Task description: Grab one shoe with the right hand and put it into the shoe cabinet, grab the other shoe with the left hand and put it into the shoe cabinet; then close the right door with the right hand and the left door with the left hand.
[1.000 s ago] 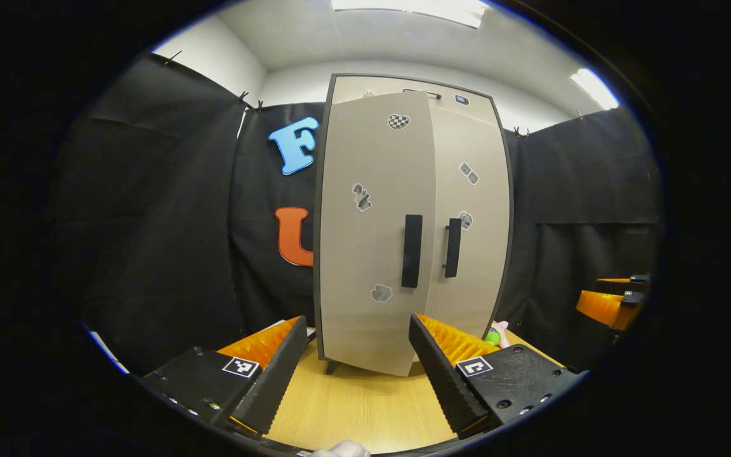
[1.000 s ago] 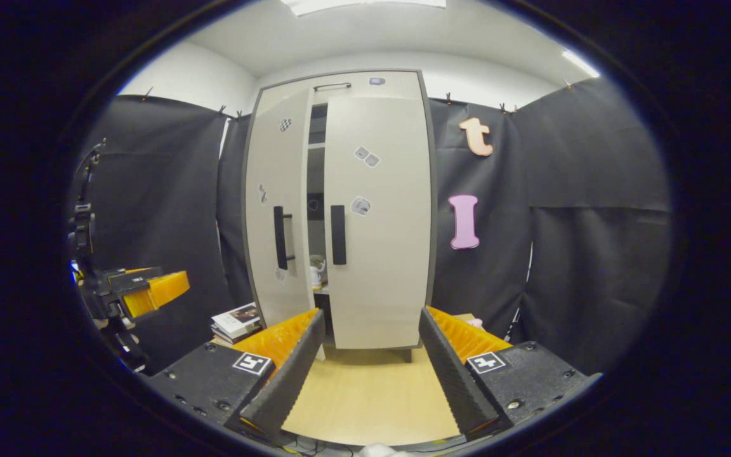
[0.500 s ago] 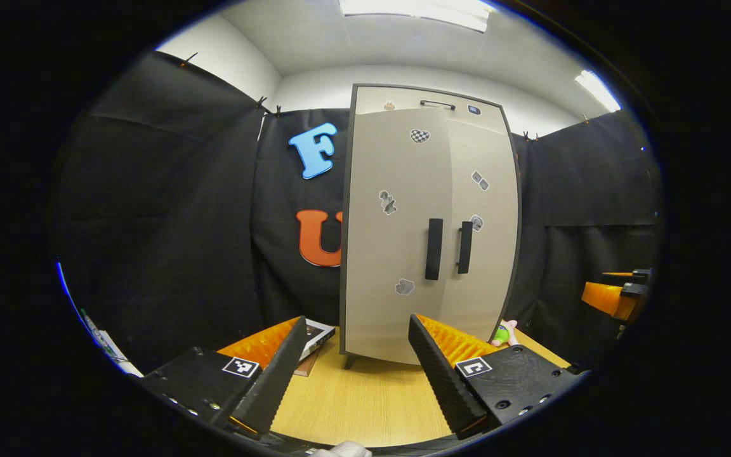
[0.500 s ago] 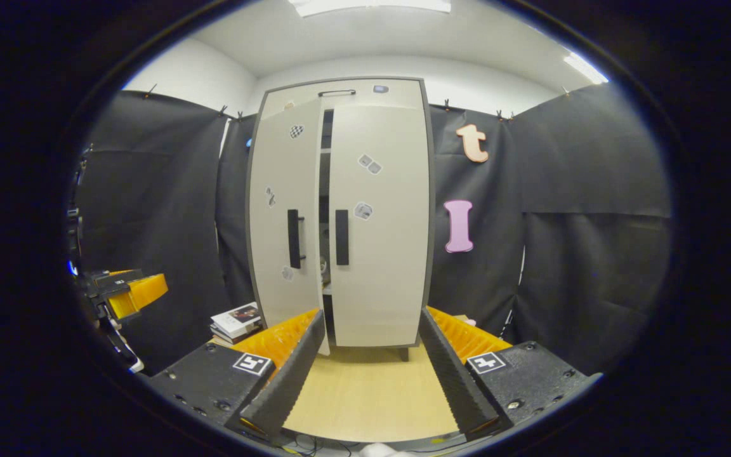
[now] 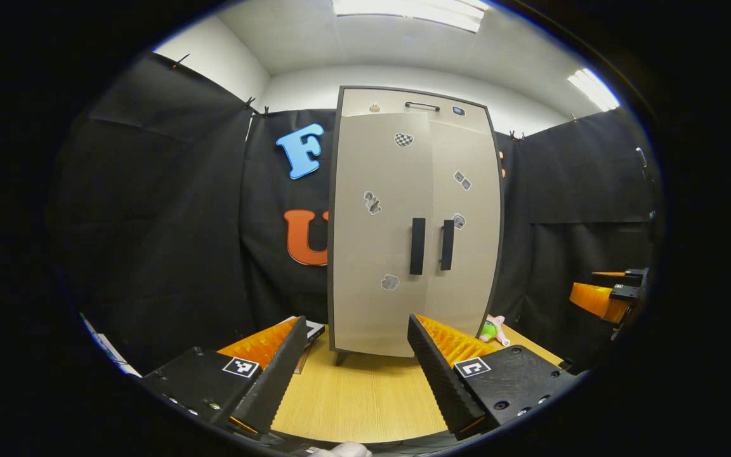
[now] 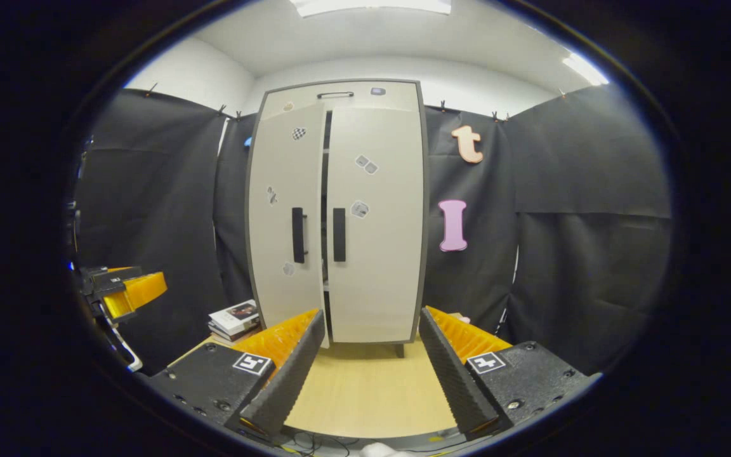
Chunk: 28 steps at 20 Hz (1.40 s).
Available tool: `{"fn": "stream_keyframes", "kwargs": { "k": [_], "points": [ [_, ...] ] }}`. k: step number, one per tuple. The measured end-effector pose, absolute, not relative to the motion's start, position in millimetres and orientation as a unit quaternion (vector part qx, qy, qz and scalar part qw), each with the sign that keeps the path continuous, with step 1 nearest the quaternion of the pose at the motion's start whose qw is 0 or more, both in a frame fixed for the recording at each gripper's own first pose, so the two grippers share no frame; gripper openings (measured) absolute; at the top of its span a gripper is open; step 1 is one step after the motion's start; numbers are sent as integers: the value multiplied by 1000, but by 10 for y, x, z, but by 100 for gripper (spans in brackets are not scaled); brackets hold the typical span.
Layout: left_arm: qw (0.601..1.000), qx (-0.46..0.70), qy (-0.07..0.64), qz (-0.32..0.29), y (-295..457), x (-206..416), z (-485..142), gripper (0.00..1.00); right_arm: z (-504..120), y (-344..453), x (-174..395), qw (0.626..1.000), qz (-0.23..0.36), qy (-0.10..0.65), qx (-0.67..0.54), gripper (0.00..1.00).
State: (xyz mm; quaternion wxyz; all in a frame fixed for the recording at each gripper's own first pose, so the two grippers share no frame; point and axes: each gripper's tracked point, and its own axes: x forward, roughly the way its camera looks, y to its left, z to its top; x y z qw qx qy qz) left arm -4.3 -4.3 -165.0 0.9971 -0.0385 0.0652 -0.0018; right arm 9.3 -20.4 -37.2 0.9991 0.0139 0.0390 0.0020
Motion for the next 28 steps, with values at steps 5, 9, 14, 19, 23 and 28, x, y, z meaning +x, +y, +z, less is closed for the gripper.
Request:
{"fn": "stream_keyframes", "kwargs": {
  "k": [5, 9, 14, 19, 23, 28],
  "points": [
    [997, -35, 67, -10, -120, -59, -1653, 96, -417, -249, 55, 999, -3, 44, 21, 98],
    [997, -32, 66, -14, -167, -63, -1645, 96, -412, -273, 63, 999, -2, 42, 23, 97],
    [997, -34, 64, -13, -195, -56, -1632, 96, -392, -308, 60, 999, -2, 40, 19, 98],
    [997, -36, 68, -9, -192, -62, -1645, 96, -397, -319, 70, 999, 1, 37, 23, 97],
    [997, -32, 69, -5, -200, -76, -1653, 96, -419, -301, 75, 999, 8, 41, 28, 98],
    [997, -27, 72, 2, -153, -113, -1681, 96, -376, -273, 108, 999, 12, 40, 27, 94]
  ]
}}
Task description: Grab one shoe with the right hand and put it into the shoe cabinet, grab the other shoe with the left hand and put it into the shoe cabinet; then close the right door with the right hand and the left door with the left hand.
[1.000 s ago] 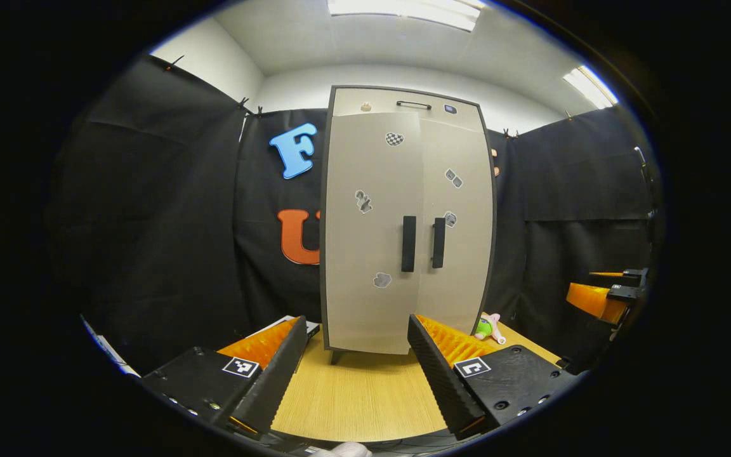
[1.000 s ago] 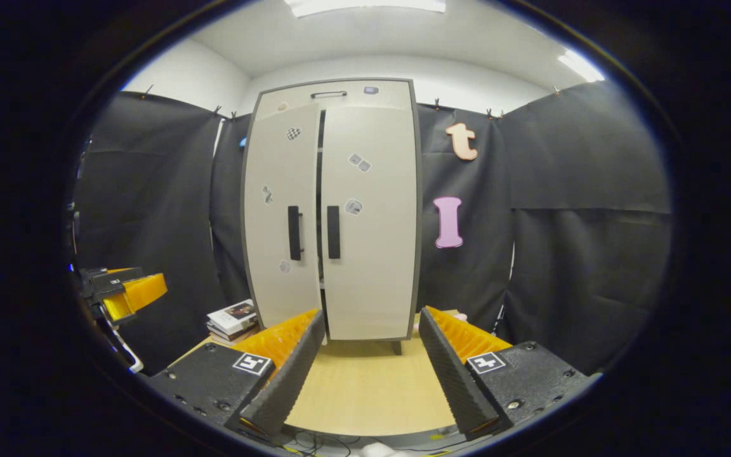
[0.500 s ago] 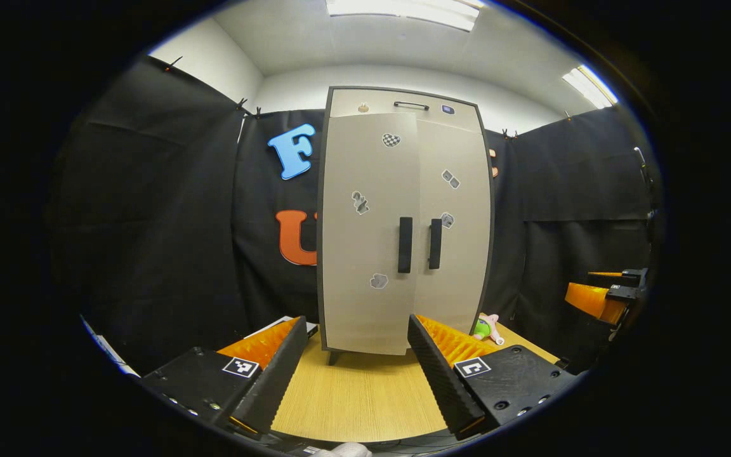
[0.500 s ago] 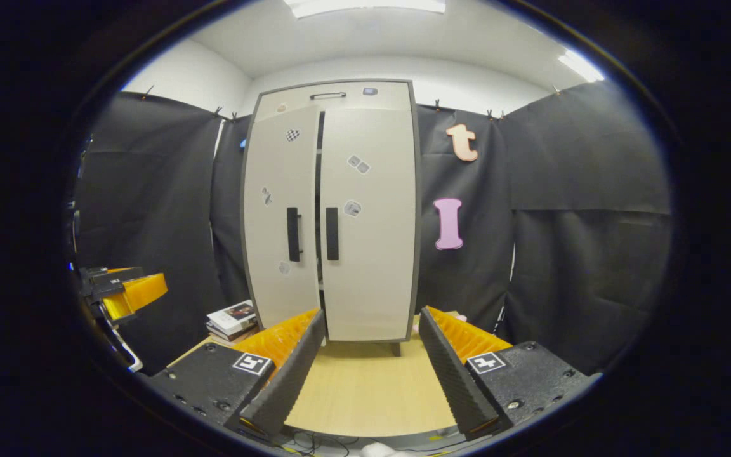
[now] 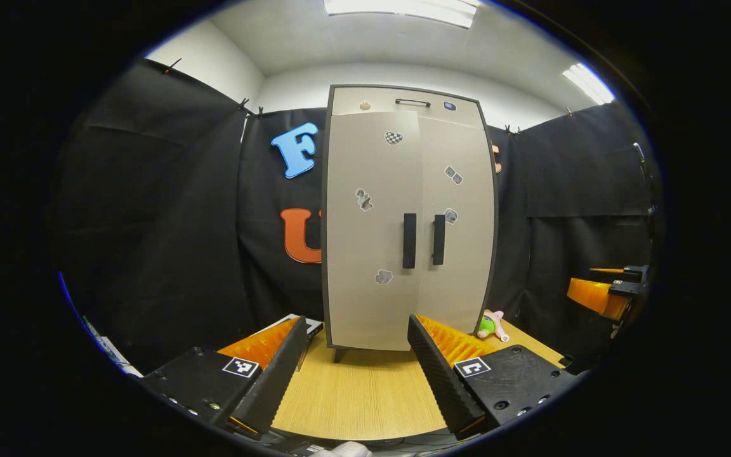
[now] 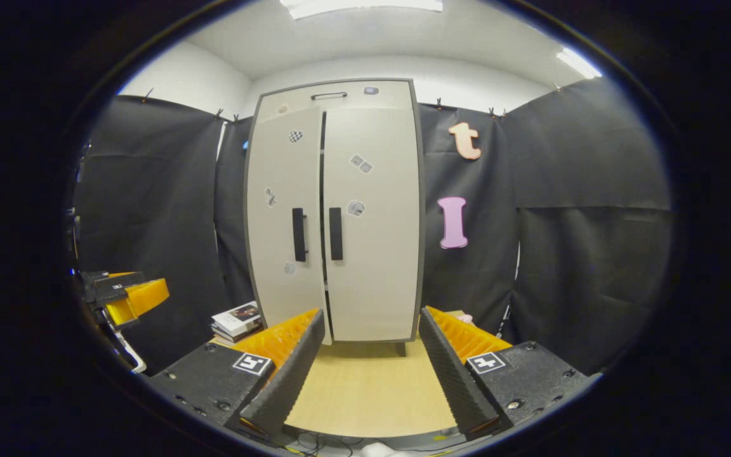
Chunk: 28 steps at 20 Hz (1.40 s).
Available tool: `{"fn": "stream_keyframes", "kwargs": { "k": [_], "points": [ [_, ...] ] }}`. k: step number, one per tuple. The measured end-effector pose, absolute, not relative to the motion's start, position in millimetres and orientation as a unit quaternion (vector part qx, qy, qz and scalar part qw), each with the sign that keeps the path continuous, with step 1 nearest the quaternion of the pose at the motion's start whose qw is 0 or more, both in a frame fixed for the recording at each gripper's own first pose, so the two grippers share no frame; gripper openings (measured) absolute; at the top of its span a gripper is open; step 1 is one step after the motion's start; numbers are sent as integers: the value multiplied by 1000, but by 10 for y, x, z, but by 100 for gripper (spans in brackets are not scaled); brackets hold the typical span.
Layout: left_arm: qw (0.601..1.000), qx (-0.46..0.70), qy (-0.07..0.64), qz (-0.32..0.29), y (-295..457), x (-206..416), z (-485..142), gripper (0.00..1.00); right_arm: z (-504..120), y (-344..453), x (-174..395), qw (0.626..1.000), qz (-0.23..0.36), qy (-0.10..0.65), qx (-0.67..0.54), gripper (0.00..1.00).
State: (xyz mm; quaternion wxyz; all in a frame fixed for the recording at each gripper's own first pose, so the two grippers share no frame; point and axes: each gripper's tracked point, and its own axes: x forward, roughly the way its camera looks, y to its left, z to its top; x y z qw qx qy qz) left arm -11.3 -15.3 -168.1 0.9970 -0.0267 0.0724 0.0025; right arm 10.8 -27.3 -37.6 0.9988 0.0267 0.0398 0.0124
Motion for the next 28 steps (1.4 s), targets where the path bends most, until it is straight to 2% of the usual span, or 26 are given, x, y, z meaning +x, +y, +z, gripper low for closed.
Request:
{"fn": "stream_keyframes", "kwargs": {
  "k": [2, 20, 22, 28],
  "points": [
    [997, -29, 72, 6, -122, -117, -1679, 96, -352, -248, 122, 999, 15, 38, 23, 98],
    [997, -26, 74, 26, 48, -194, -1694, 96, -305, -54, 252, 999, 31, 35, 15, 98],
    [997, -26, 74, 28, 69, -217, -1686, 96, -276, -39, 256, 999, 31, 30, 14, 94],
    [997, -17, 70, 35, 163, -298, -1672, 96, -239, 117, 228, 999, 43, 24, 13, 98]
  ]
}}
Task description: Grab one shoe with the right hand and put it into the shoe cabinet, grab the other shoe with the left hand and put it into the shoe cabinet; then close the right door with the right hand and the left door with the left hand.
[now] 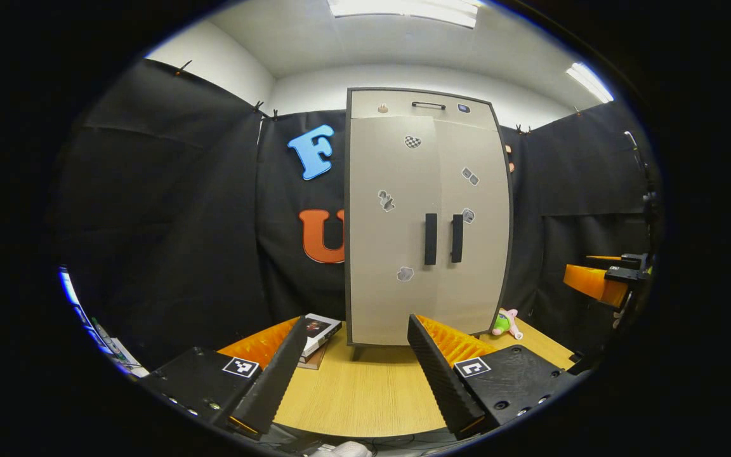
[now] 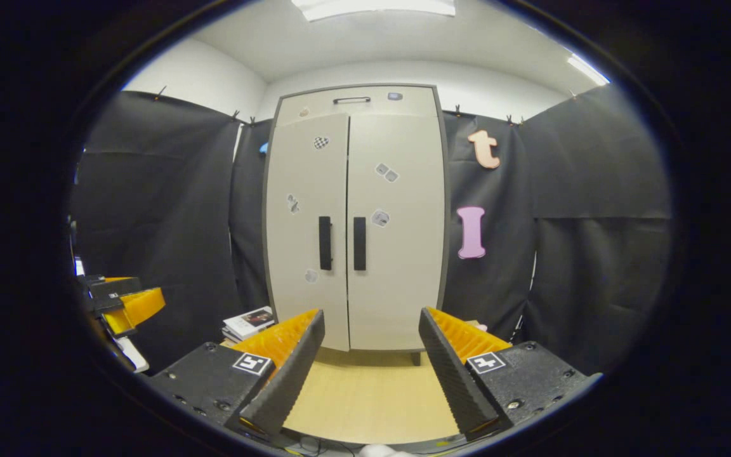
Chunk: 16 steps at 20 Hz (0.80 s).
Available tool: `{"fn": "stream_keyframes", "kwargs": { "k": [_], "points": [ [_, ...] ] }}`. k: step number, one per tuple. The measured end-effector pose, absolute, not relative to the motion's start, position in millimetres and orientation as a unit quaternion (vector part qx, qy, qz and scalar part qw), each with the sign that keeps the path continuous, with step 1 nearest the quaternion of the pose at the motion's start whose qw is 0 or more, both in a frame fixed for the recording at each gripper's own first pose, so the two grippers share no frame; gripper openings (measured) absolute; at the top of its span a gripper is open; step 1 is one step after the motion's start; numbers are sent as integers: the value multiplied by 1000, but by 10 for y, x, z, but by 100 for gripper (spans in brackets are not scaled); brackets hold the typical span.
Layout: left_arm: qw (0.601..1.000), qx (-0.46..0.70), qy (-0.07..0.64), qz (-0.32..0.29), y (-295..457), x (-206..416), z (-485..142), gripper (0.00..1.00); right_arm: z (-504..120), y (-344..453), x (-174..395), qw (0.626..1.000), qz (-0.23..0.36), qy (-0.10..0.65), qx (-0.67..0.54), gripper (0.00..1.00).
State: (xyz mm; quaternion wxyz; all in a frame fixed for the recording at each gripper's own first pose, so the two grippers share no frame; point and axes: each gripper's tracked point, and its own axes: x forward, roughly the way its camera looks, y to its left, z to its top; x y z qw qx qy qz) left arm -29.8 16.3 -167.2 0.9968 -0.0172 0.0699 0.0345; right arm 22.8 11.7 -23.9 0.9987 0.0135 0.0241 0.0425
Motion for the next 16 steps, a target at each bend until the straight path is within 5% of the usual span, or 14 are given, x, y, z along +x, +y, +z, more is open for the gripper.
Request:
{"fn": "stream_keyframes", "kwargs": {
  "k": [16],
  "points": [
    [996, -21, 73, 42, 226, -351, -1707, 96, -182, 175, 245, 998, 47, 24, 13, 98]
  ]
}}
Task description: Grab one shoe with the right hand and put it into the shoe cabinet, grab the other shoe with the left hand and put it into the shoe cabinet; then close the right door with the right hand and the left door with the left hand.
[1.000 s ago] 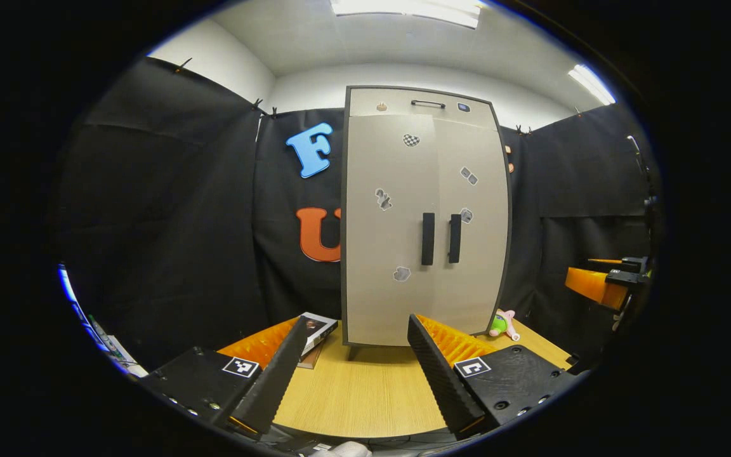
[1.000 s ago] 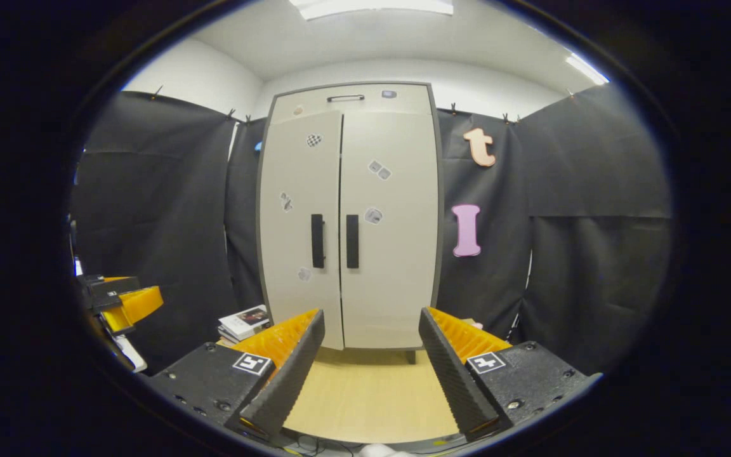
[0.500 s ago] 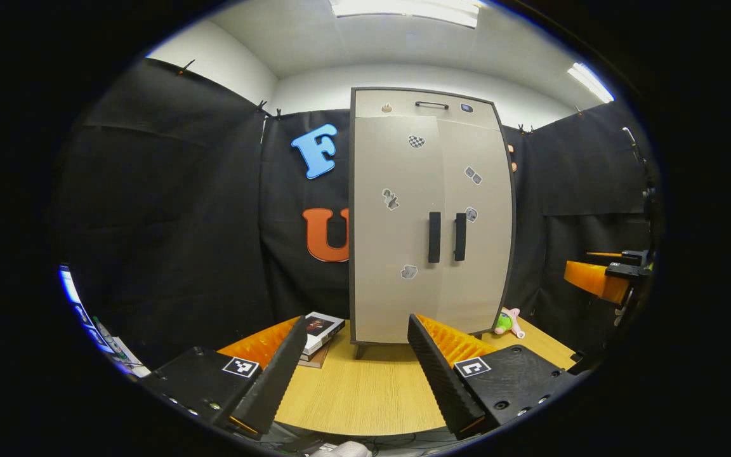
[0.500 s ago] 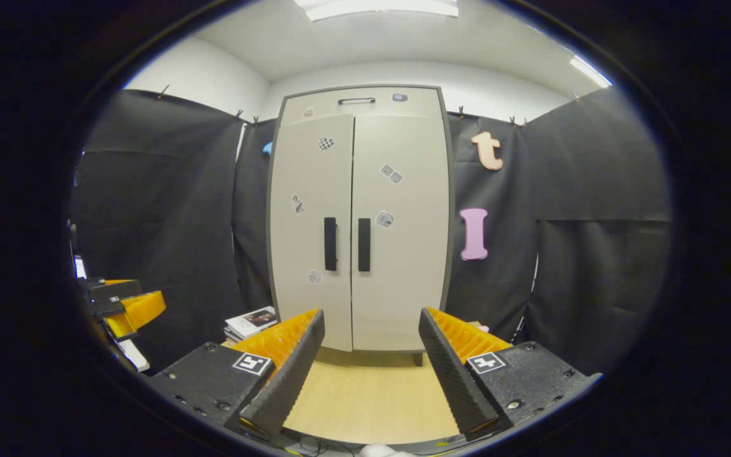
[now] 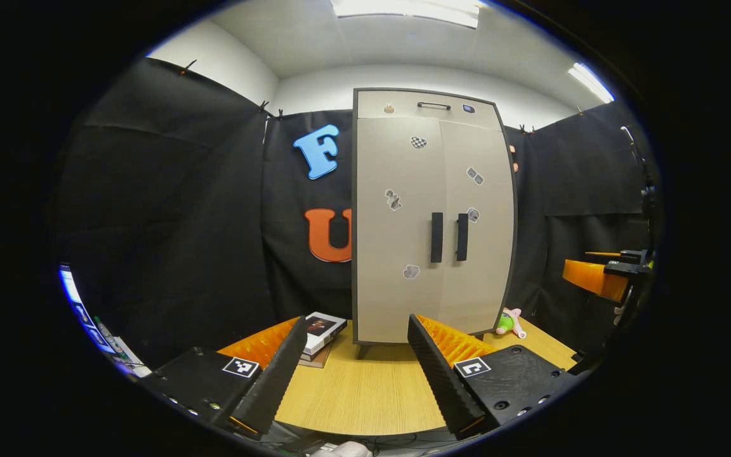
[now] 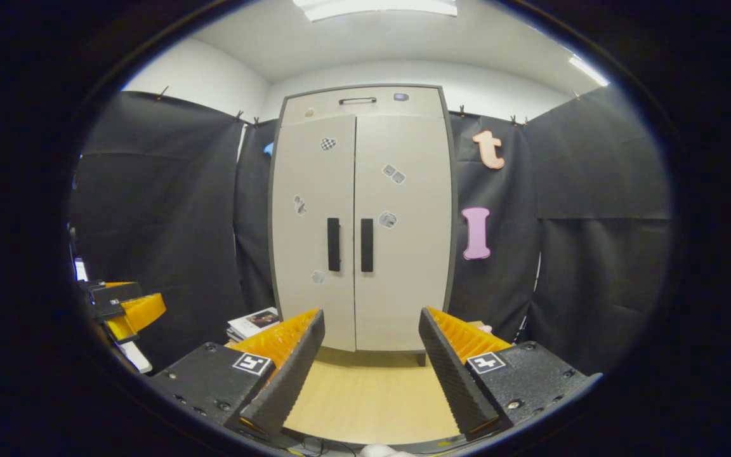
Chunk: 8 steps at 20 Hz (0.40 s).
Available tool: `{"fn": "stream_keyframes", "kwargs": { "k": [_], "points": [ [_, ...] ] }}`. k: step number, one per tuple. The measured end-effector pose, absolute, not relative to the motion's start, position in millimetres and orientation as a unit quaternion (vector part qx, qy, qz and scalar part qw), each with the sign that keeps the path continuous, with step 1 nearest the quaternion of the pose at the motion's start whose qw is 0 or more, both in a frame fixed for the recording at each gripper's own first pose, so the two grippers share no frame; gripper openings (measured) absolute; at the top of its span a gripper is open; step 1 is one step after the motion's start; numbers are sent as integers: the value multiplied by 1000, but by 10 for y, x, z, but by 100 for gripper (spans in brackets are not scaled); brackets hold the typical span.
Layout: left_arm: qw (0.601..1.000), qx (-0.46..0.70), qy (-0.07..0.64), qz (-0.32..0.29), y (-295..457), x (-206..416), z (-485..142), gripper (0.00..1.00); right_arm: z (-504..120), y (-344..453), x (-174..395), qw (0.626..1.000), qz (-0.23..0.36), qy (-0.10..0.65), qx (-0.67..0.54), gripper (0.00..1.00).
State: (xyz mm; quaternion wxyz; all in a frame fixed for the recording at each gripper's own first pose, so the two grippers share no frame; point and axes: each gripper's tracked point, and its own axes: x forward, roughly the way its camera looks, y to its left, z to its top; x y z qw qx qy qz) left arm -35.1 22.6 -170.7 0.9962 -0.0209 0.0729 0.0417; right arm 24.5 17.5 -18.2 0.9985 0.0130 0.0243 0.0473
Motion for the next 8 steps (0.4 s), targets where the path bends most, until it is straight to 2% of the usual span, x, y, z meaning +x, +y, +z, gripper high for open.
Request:
{"fn": "stream_keyframes", "kwargs": {
  "k": [8],
  "points": [
    [996, -21, 74, 34, 163, -323, -1702, 96, -199, 115, 248, 999, 41, 25, 9, 97]
  ]
}}
